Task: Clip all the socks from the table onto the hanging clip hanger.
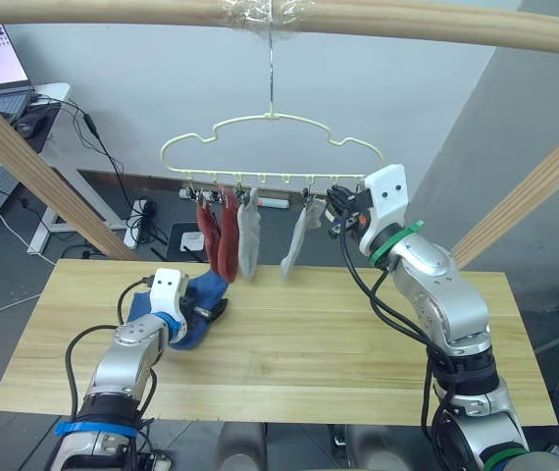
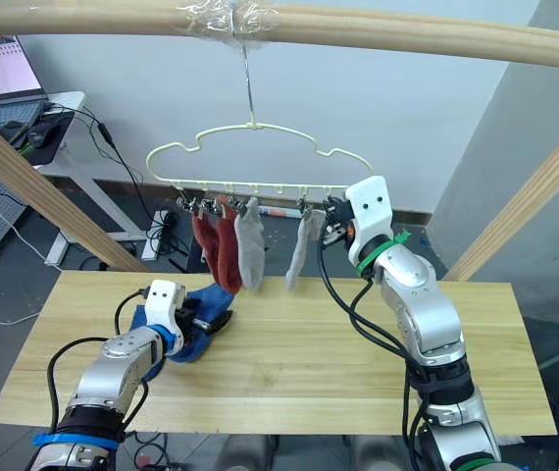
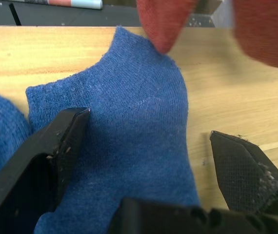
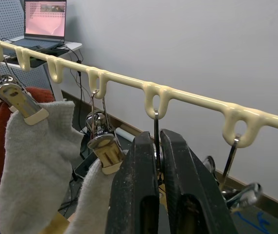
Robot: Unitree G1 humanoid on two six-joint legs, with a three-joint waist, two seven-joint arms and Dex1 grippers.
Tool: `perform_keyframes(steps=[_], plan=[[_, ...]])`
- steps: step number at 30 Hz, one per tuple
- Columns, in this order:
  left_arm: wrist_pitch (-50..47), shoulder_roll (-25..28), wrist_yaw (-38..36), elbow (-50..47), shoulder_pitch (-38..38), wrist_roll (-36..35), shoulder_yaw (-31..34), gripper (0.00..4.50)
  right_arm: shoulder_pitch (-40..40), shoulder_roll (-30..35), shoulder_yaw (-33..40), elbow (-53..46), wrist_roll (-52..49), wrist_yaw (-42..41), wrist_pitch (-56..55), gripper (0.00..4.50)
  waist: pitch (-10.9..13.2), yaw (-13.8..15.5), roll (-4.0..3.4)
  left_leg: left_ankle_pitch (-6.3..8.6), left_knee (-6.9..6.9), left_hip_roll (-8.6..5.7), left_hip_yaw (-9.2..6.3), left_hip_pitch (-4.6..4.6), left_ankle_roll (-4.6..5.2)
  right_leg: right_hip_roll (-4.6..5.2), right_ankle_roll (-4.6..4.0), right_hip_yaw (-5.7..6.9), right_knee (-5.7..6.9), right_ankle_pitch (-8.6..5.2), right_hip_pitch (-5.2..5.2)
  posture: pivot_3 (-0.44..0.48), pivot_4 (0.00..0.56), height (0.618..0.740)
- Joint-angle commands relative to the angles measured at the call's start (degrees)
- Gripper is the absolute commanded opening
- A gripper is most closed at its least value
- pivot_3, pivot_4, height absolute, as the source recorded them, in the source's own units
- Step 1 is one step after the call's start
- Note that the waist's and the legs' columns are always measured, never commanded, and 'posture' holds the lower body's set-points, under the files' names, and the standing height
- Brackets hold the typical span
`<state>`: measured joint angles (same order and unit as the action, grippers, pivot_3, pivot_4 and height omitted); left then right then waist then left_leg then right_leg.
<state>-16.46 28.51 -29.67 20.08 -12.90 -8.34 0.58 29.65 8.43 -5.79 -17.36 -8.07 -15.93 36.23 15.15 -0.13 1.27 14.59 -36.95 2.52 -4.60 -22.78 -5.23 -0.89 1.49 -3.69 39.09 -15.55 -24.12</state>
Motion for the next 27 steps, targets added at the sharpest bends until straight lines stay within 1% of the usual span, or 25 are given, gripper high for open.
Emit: perform_keyframes(steps=[1,3,6,11,15,19,20,23,25,27], plan=[[1.72,0.72,-0.4,2.48,1.32,3.36,-1.83,4.48,-1.33,0.14,0.59,-0.86,-0.09,0.83,0.97,0.0,-0.05,-0.01,-0.01,0.0,0.0,0.0,0.0,0.01,0.0,0.0,0.0,0.0,0.0,0.0,0.01,0.061,0.24,0.74],[2.78,0.72,-1.25,2.16,1.76,4.38,-2.88,4.48,-1.31,0.25,0.8,-0.7,-0.07,0.91,1.01,0.0,-0.09,-0.01,-0.02,0.0,0.0,0.0,0.0,0.02,0.01,0.0,0.0,0.01,0.0,0.0,0.02,0.061,0.24,0.74],[2.74,-0.06,-2.65,0.88,2.67,3.96,-3.36,3.87,-1.04,0.34,1.14,-0.16,-0.09,0.95,0.86,0.0,-0.19,-0.01,-0.02,-0.01,0.0,0.0,0.01,0.03,0.01,0.0,0.0,-0.01,0.0,0.0,0.03,0.061,0.24,0.74],[0.45,-0.54,-3.89,-3.23,5.59,3.1,-3.55,2.39,-0.76,0.36,1.17,0.74,0.03,0.99,0.36,0.0,-0.22,-0.05,-0.05,-0.01,0.01,0.0,0.01,0.04,0.01,0.0,0.0,-0.01,0.0,0.0,0.04,0.064,0.245,0.74],[-1.66,-1.16,-4.96,-9.5,8.97,1.73,-3.86,1.36,-0.76,0.38,1.13,1.3,0.01,1.08,-0.15,0.0,-0.23,-0.04,-0.06,-0.01,0.01,0.0,0.02,0.05,0.01,0.0,0.0,-0.03,-0.01,0.0,0.05,0.064,0.245,0.74],[-5.09,-2.43,-6.37,-17.37,11.82,-1.27,-3.47,0.16,-0.98,0.47,1.19,1.54,-0.06,1.09,-0.48,0.0,-0.23,-0.02,-0.06,-0.01,0.01,0.0,0.01,0.04,0.01,0.01,0.01,-0.04,-0.01,-0.01,0.05,0.064,0.245,0.74],[-5.92,-2.64,-6.68,-19.24,12.35,-1.98,-3.4,0.03,-1.03,0.51,1.23,1.55,-0.11,1.07,-0.49,0.0,-0.23,-0.02,-0.06,-0.01,0.01,0.0,0.01,0.04,0.01,0.0,0.01,-0.04,-0.02,-0.01,0.05,0.064,0.245,0.74],[-8.04,-5.0,-7.91,-25.43,12.85,-7.48,-1.44,0.03,-0.68,-0.53,3.08,1.44,-2.0,1.72,2.28,0.0,-0.23,0.05,-0.06,-0.01,0.01,0.02,0.0,0.01,0.01,-0.01,0.01,-0.02,-0.03,-0.01,0.04,0.077,0.248,0.74],[-12.42,-7.15,-9.44,-30.74,12.71,-14.45,0.1,0.03,0.27,-2.52,6.95,0.99,-5.76,3.21,8.87,0.0,-0.23,0.14,-0.05,-0.01,-0.01,0.02,-0.03,-0.02,0.02,0.0,0.01,0.01,-0.03,-0.01,0.04,0.077,0.248,0.74],[-15.65,-7.9,-10.52,-34.7,12.35,-18.58,0.33,0.03,1.91,-4.89,12.06,0.68,-10.3,5.11,16.35,0.0,-0.23,0.14,-0.04,-0.01,-0.03,0.02,-0.03,-0.03,0.02,0.0,0.01,0.0,-0.03,0.0,0.05,0.077,0.248,0.74]])
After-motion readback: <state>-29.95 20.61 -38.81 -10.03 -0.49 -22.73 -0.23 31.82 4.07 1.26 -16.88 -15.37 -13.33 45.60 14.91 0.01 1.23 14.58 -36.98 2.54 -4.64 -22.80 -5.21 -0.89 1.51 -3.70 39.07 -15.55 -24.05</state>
